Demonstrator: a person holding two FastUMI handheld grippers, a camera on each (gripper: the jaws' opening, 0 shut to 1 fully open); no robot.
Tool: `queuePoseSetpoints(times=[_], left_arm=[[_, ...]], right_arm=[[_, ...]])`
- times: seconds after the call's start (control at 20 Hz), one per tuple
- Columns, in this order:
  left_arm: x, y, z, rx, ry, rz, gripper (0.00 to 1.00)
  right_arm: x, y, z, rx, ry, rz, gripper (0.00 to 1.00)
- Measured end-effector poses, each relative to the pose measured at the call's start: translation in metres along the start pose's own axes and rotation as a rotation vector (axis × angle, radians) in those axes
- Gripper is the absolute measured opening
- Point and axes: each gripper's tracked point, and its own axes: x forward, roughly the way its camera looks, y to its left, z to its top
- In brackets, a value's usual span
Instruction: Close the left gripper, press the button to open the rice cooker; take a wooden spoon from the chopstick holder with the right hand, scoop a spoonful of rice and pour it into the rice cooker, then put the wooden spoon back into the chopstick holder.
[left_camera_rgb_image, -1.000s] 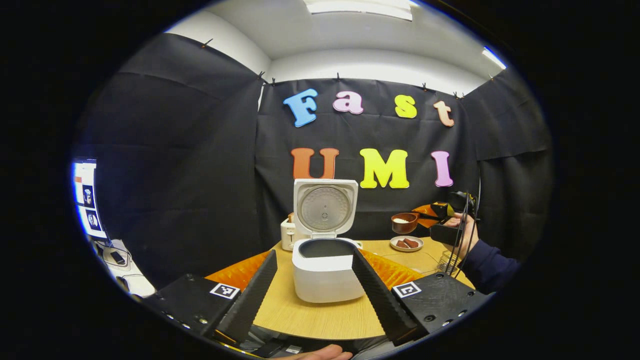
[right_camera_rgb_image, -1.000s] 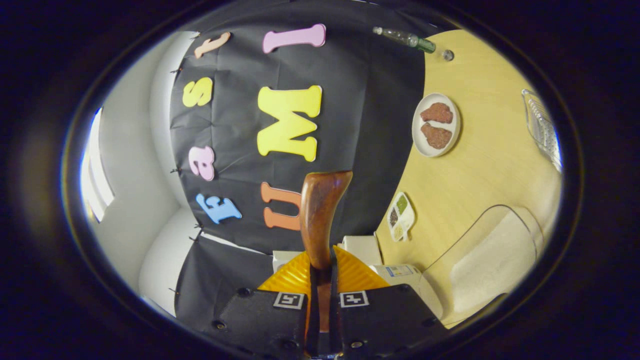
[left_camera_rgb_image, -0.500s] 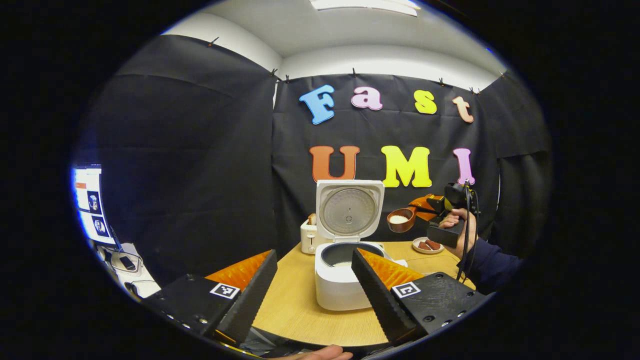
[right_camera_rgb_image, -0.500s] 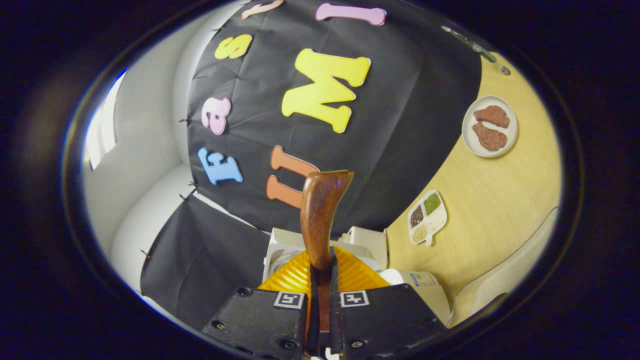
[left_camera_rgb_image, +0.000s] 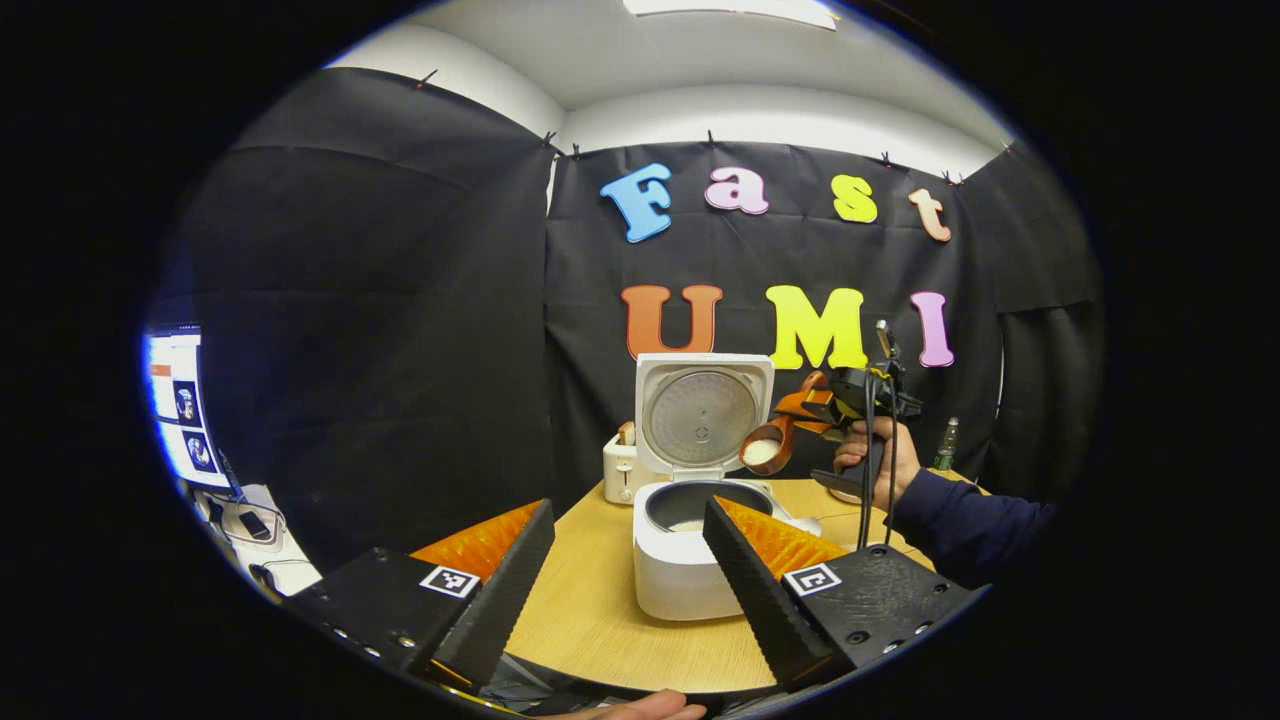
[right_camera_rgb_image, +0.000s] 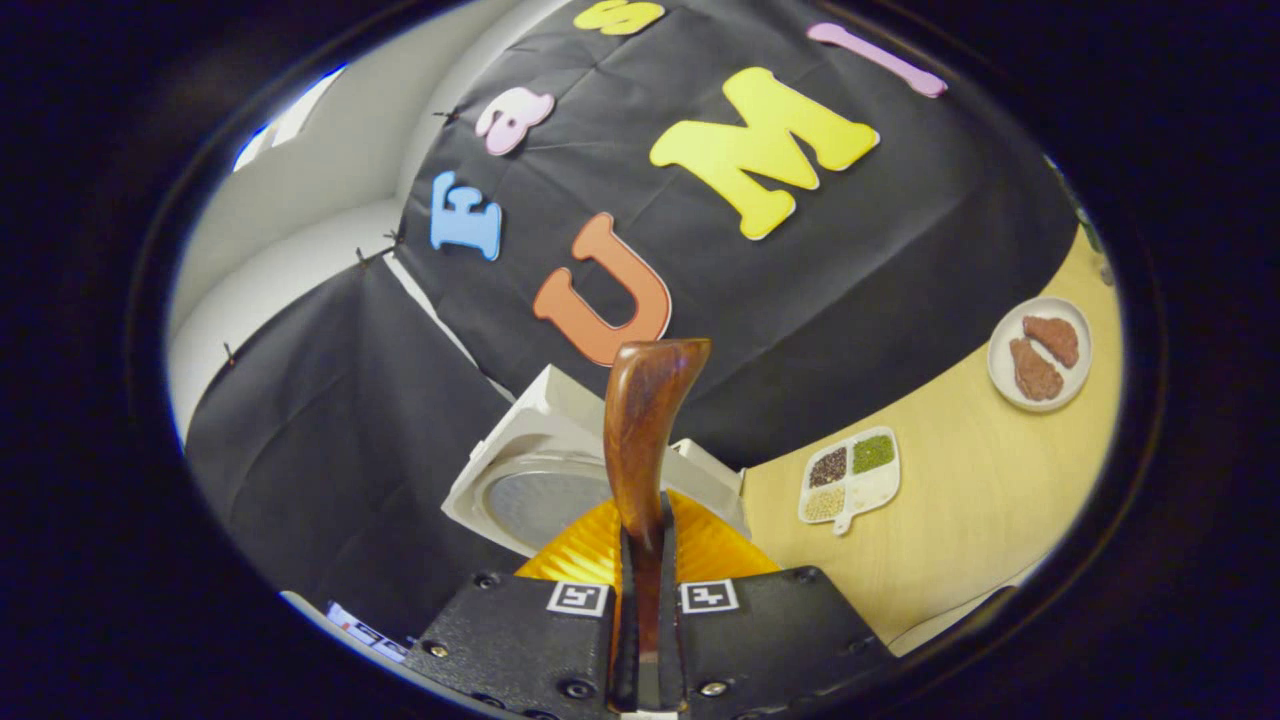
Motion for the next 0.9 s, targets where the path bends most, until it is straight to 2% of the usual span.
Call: queuePoseSetpoints(times=[0.2, 0.3, 0.5, 0.9], left_arm=[[-0.002, -0.003, 0.002, 0.002, 0.004, -0.005, 0.95], [-0.003, -0.004, 0.001, -0.005, 0.009, -0.005, 0.95], [-0.005, -0.014, -0.002, -0.009, 0.028, -0.024, 0.95], [-0.009, -0.015, -0.006, -0.011, 0.036, -0.013, 0.95]], right_arm=[[0.003, 0.016, -0.003, -0.194, 0.0, -0.002, 0.13], [0.003, 0.024, 0.0, -0.288, -0.037, -0.013, 0.13], [0.006, 0.05, -0.011, -0.469, -0.06, 0.016, 0.13], [0.003, 0.099, -0.039, -0.888, -0.109, 0.112, 0.13]])
